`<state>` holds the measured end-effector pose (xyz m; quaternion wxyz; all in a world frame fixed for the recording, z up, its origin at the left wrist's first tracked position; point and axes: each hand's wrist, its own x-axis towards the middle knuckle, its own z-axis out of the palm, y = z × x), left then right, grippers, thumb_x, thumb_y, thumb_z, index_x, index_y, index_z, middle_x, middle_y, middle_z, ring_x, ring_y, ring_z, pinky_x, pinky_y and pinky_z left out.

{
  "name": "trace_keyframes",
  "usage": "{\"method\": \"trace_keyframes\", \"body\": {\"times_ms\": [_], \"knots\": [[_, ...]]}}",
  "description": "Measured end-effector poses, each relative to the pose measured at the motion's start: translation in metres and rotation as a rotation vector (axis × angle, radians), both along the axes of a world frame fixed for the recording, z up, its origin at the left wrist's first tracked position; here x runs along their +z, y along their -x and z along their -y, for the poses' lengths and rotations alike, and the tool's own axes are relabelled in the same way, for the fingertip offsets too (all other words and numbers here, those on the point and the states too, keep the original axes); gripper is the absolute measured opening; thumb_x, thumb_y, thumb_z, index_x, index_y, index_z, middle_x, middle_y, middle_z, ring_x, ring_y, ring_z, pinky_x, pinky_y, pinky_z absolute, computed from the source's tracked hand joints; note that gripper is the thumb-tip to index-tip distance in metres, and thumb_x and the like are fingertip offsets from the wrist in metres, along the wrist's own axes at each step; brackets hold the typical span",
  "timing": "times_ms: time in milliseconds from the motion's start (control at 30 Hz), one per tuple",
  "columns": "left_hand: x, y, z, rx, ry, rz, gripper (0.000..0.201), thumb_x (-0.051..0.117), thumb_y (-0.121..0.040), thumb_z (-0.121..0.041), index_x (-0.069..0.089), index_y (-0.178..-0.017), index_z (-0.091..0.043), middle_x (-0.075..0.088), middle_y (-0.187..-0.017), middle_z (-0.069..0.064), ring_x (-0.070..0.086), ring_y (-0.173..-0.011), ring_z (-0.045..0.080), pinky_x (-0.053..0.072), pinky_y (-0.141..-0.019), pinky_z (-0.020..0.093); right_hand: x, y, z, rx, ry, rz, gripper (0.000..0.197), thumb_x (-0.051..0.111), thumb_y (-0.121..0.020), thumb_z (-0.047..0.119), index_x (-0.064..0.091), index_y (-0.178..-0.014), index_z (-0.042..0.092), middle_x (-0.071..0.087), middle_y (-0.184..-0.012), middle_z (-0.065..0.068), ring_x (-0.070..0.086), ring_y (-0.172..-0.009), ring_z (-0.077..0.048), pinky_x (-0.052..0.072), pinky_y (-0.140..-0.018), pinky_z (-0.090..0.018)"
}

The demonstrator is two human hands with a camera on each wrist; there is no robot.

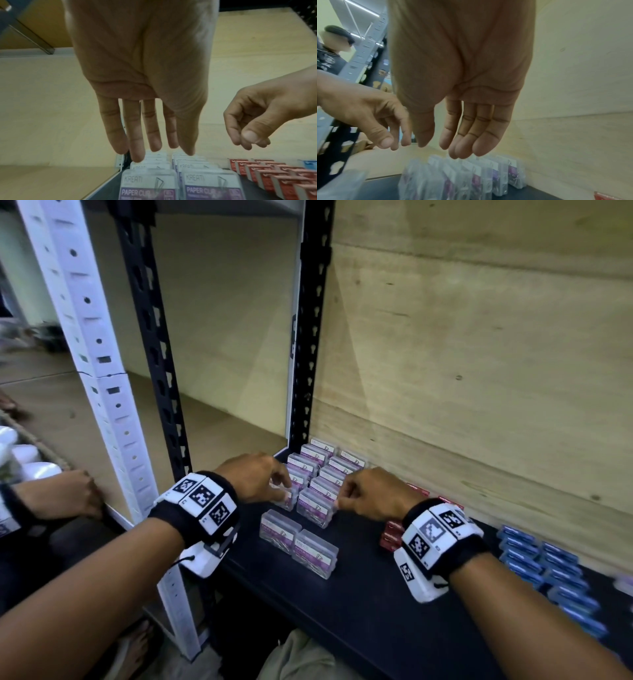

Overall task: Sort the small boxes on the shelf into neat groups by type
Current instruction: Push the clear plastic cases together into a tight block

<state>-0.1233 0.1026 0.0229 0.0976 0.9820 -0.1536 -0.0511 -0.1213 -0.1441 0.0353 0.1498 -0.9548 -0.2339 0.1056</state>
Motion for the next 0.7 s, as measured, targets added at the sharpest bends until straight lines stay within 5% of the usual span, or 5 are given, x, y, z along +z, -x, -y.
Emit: {"method": "trace_keyframes", "body": {"times_ms": [200,400,700], "knots": [[-0.003,-0.031,-0.002,0.058,0.011,0.002,0.028,0.066,-0.089,-0.042,0.069,-0.114,-0.030,0.064,-0.111,-0.005,0.054,-0.090,0.010,0.046,-0.083,0.028,-0.001,-0.027,-0.003,-0.012,0.038,0.023,0.013,0.069,-0.090,0.033,0.069,-0.097,0.022,0.068,-0.100,0.006,0.064,-0.092,-0.012,0.054,-0.087,-0.034],[-0.012,-0.045,-0.001,0.049,0.003,-0.044,0.021,0.068,-0.089,-0.036,0.073,-0.109,-0.030,0.070,-0.112,-0.008,0.062,-0.096,0.011,0.046,-0.083,0.024,-0.015,-0.029,-0.017,0.050,0.084,-0.015,0.029,0.071,-0.087,0.038,0.064,-0.112,0.025,0.067,-0.104,0.003,0.063,-0.094,-0.014,0.053,-0.087,-0.033],[-0.010,-0.045,0.004,0.072,0.018,-0.095,0.018,0.071,-0.087,-0.031,0.075,-0.105,-0.029,0.072,-0.107,-0.012,0.063,-0.093,0.007,0.047,-0.083,0.022,-0.021,-0.027,-0.025,0.058,0.085,-0.012,0.026,0.072,-0.086,0.040,0.069,-0.106,0.023,0.070,-0.102,0.002,0.066,-0.088,-0.012,0.054,-0.087,-0.035]]}}
